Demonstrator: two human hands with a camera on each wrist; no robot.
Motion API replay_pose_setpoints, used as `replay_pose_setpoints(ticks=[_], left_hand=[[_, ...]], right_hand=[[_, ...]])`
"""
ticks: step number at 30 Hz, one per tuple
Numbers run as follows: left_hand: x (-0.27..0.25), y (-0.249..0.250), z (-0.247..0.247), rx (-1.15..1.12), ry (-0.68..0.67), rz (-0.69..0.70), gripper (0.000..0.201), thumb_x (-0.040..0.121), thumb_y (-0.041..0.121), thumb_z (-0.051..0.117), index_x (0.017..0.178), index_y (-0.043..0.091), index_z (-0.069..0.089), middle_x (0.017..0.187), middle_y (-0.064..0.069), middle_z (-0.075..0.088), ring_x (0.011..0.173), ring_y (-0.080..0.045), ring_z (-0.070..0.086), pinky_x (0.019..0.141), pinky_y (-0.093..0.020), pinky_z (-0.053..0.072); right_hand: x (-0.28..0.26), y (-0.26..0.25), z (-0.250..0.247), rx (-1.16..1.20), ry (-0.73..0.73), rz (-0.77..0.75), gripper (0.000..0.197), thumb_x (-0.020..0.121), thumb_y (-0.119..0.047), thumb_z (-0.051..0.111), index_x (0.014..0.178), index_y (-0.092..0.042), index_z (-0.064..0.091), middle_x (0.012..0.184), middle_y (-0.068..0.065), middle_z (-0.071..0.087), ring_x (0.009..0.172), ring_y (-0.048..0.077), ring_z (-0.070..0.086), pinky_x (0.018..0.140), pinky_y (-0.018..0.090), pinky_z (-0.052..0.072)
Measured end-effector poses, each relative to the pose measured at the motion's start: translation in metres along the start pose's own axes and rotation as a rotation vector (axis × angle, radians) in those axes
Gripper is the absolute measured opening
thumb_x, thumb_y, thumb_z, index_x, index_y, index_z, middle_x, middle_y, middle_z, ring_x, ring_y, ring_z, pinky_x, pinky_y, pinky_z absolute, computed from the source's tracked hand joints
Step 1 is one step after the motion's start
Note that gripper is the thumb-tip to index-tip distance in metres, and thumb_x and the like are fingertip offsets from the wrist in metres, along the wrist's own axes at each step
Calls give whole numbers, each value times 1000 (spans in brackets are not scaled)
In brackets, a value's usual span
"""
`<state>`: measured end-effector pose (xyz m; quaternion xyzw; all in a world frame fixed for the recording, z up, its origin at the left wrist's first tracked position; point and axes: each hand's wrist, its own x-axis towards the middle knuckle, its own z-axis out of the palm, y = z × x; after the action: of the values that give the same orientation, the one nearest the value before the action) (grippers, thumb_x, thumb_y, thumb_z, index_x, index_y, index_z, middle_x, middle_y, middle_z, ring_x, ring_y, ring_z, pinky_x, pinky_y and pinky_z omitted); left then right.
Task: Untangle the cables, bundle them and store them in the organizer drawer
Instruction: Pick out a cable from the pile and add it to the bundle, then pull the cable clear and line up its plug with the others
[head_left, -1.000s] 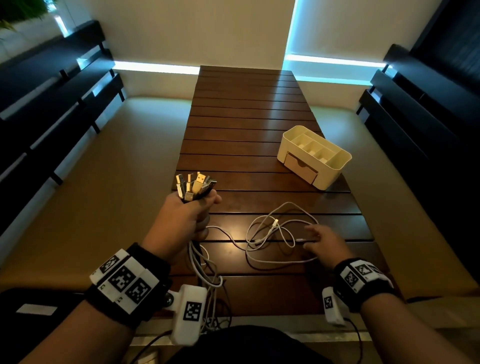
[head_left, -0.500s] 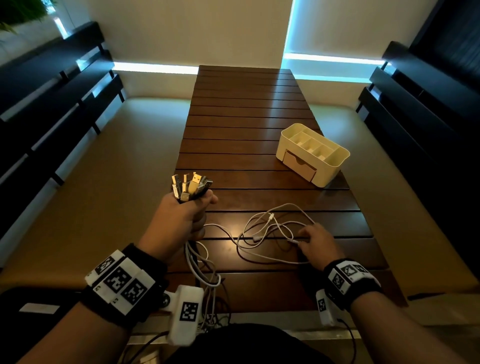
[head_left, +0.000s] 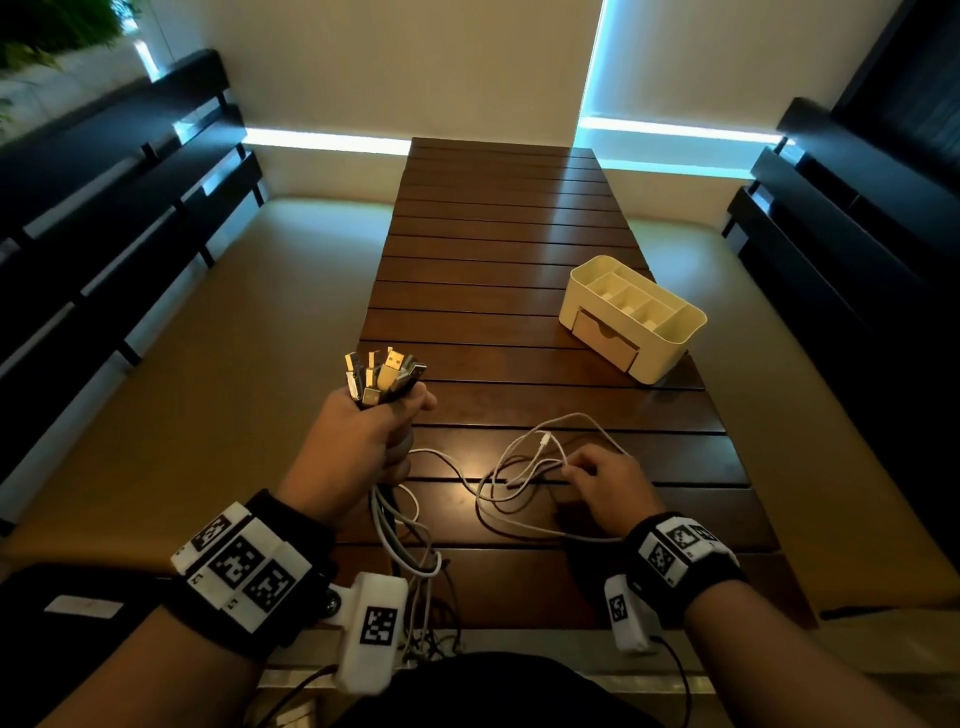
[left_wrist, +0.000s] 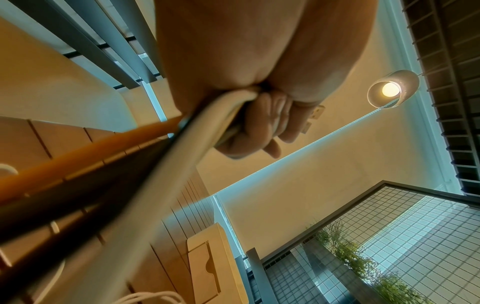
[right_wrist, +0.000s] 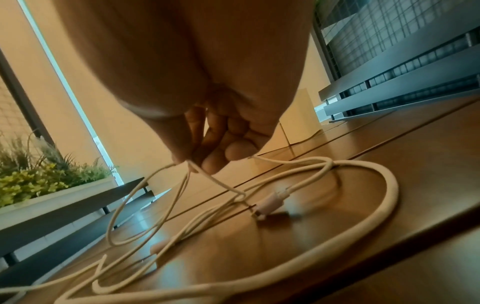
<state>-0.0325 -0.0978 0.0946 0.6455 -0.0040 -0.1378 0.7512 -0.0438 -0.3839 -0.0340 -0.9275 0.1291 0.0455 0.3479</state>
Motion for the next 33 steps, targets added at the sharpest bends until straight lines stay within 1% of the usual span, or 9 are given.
replay_pose_setpoints(ticks=[5,10,15,19,22,26,28,30,33], left_hand=[[-2,2,0,5,7,-1,19,99,17,52,94,2,62,51,3,31,41,-10,24,39,-22,25],[-4,3,0,6,6,-5,19,99,18,52,95,2,62,51,3,31,40,-9,24,39,-22,25],[-5,4,-1,14,4,-8,20,98,19,52,95,2,62,53,2,31,41,-10,25,39,-23,25],[-6,5,-4,14,6,-12,20,98,20,53,95,2,62,54,1,32,42,-10,26,39,-23,25],[-6,6,-9,9,17,-15,20,99,20,52,96,2,62,54,1,32,42,-10,26,40,-23,25],[-5,5,-14,-9,30,-9,20,99,20,53,95,2,62,52,3,31,40,-9,25,38,-21,27],[-4,5,-14,-5,34,-10,20,99,20,53,95,2,62,51,3,31,39,-9,25,38,-21,26],[-2,6,-15,1,36,-16,20,99,21,52,95,3,61,51,4,32,39,-9,26,38,-21,26],[0,6,-16,4,34,-28,20,98,21,53,96,3,62,52,3,32,40,-9,26,37,-22,27]], right_hand=[[-1,-5,-16,139,179,-8,14,94,-27,62,81,-30,66,77,-5,67,76,15,64,70,35,54],[-1,-21,-35,304,290,-38,8,96,-21,60,95,-20,68,87,-2,68,80,8,65,64,18,47],[4,-32,-46,365,349,-58,8,95,-22,62,97,-19,69,85,-1,70,81,11,67,73,27,55],[8,-24,-50,384,371,46,5,94,-23,63,91,-23,68,86,-1,69,83,14,66,72,29,54],[12,-12,-54,330,367,144,5,95,-21,61,93,-21,65,94,3,68,82,13,62,65,24,46],[16,-3,-51,190,369,220,15,94,-20,62,107,-14,63,113,7,61,90,17,55,73,26,44],[16,-5,-42,96,396,153,26,92,-20,65,117,-12,60,121,4,51,98,16,53,82,30,46],[13,-14,-24,66,401,-25,23,90,-17,66,113,-14,62,115,0,51,102,17,55,88,35,49],[3,-36,9,-9,142,-292,7,92,-17,62,96,-23,62,97,-10,52,90,6,52,82,24,45]])
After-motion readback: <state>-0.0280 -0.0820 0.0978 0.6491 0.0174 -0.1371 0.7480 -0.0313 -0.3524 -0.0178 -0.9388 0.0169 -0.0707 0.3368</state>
